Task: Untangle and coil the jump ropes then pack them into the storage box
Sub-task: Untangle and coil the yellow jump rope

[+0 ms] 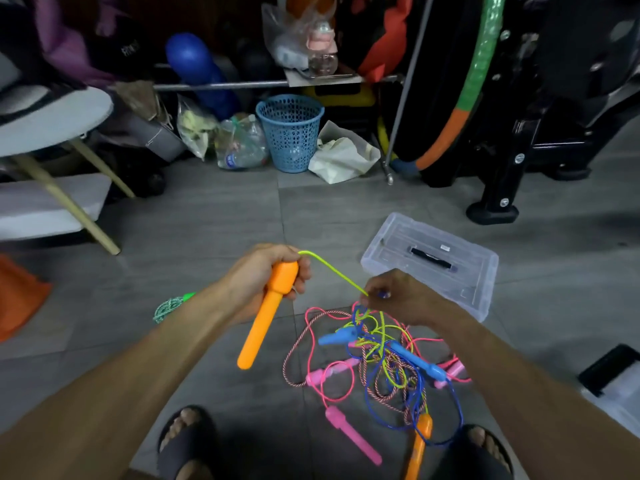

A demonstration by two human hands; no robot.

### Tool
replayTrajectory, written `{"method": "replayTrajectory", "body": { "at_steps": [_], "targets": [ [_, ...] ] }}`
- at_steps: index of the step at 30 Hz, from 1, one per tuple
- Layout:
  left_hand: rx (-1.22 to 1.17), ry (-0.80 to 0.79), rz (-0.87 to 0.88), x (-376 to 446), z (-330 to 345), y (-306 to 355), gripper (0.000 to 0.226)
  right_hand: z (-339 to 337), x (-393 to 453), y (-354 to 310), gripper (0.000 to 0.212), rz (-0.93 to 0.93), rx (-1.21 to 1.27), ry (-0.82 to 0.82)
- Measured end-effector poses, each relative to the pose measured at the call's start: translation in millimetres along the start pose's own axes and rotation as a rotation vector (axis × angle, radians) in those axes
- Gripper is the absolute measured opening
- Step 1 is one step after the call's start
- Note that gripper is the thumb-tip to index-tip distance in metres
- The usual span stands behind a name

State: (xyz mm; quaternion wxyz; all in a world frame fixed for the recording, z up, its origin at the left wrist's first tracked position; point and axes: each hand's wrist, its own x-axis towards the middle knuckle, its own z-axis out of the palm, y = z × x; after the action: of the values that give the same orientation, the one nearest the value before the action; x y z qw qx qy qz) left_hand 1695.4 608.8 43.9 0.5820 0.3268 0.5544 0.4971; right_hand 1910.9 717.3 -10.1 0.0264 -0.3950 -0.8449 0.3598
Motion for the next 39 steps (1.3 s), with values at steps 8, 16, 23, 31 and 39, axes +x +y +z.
{"method": "replayTrajectory", "body": {
  "at_steps": [8,16,23,31,39],
  "targets": [
    [0.313,0.122,-0.004,7.8,-11.2,-1.4,0.025,-29.8,-8.7,-21.5,0.031,0.038,0.39,0.086],
    [0.425,0.379,0.101,13.6,-3.1,-22.7,0.043,-40.5,-16.2,-35.2,0.031,0.081,0.574,0.203],
    [0.433,0.432,0.116,16.1,-14.7,-21.5,0.033,-54.4,-23.5,-15.6,0.028,0.155,0.579,0.403],
    [0.411,0.124,0.13,11.8,28.6,-12.7,0.02,-63.8,-30.9,-49.2,0.03,0.114,0.76,0.228],
    [0.432,0.029,0.085,13.2,64.1,-23.6,0.042,-60.4,-25.9,-62.4,0.032,0.117,0.799,0.271]
  ]
}}
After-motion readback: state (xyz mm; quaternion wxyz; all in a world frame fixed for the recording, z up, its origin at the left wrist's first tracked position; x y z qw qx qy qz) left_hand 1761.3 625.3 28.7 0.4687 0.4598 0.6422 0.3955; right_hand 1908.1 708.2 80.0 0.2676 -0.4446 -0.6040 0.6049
